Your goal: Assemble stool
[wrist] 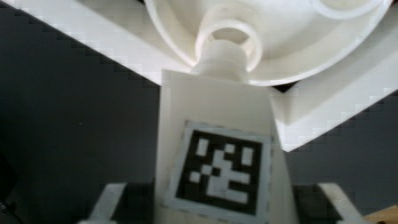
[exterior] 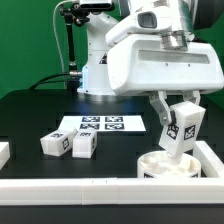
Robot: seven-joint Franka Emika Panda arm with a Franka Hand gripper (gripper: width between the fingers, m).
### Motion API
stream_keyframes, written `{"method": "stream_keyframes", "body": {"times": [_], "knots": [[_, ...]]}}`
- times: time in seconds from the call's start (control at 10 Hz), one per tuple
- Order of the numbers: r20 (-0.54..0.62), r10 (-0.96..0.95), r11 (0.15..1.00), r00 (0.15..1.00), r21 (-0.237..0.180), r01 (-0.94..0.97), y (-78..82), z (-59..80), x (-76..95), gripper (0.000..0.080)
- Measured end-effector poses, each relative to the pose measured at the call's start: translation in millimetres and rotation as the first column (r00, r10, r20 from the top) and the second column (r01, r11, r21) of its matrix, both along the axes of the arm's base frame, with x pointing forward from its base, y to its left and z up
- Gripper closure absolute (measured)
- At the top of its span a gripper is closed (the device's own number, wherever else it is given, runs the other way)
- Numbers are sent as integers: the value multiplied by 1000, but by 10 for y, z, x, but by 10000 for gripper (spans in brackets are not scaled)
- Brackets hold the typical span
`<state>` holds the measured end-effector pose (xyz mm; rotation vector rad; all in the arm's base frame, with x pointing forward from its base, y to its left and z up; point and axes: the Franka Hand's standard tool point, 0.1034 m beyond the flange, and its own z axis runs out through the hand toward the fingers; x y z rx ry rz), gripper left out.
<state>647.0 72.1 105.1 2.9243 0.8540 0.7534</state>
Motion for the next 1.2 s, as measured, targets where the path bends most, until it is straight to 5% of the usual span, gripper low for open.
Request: {"method": "stream_keyframes", "body": {"times": [0.4, 1.2], "knots": [[-13, 4, 1000, 1000, 14, -4, 114, -57, 63, 473], [-23, -10, 1000, 1000, 12, 10, 16, -165, 20, 473]]}}
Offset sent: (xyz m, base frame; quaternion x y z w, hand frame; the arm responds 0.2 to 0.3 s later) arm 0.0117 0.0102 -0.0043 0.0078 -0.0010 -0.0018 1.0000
